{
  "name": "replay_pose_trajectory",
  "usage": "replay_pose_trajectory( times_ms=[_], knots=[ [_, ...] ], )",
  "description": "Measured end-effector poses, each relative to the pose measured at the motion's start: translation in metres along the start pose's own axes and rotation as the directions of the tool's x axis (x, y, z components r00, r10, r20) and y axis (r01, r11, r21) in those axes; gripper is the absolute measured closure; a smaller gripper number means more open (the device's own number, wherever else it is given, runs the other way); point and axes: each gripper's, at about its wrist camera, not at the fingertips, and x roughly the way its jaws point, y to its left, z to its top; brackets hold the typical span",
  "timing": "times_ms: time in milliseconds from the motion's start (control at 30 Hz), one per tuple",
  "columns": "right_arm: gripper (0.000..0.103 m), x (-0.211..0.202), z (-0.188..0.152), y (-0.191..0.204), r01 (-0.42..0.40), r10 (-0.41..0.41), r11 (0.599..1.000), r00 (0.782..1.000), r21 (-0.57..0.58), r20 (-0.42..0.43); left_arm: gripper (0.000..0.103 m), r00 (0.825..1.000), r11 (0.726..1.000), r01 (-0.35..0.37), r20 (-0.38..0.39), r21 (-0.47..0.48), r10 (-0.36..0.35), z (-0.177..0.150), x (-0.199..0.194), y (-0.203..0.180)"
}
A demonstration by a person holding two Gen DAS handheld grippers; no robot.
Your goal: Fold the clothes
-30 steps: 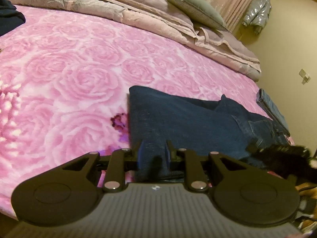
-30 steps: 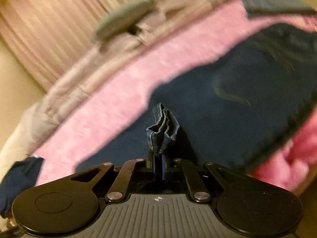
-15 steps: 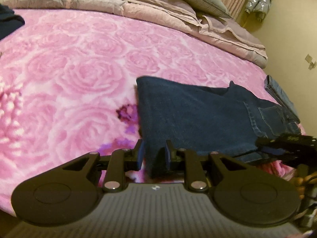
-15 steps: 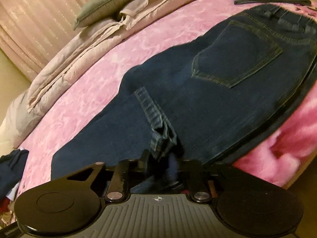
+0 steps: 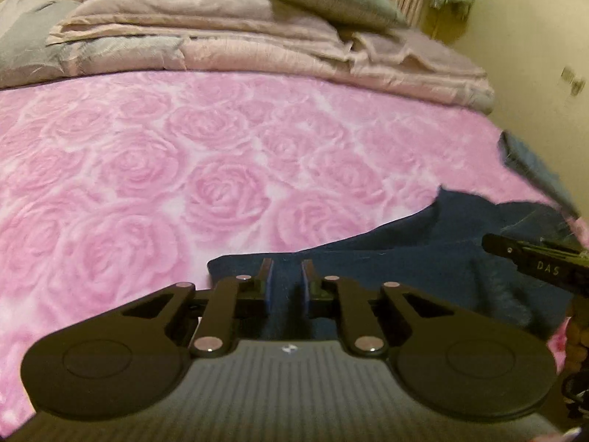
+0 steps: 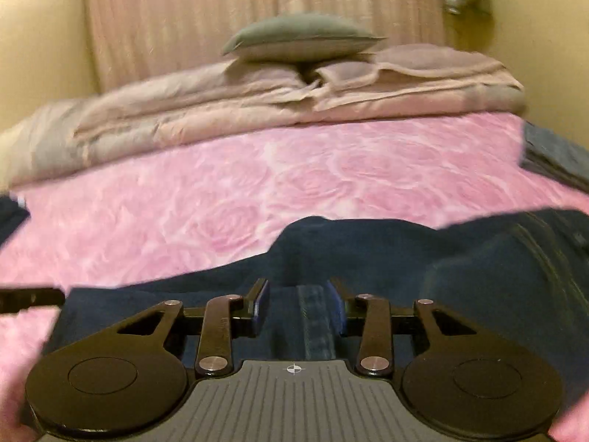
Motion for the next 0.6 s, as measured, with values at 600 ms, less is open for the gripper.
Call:
replay_pose_trajectory(
  times_ms=[600],
  knots=[
    [0.064,-0.052,-0.041,-0.025,-0.067,0.066,0.998,0.995,-0.008,-0.072,0.091,0.996,0.993,-0.087,-0.015,0.080,0.089,-0.070,-0.063,-0.020]
  ],
)
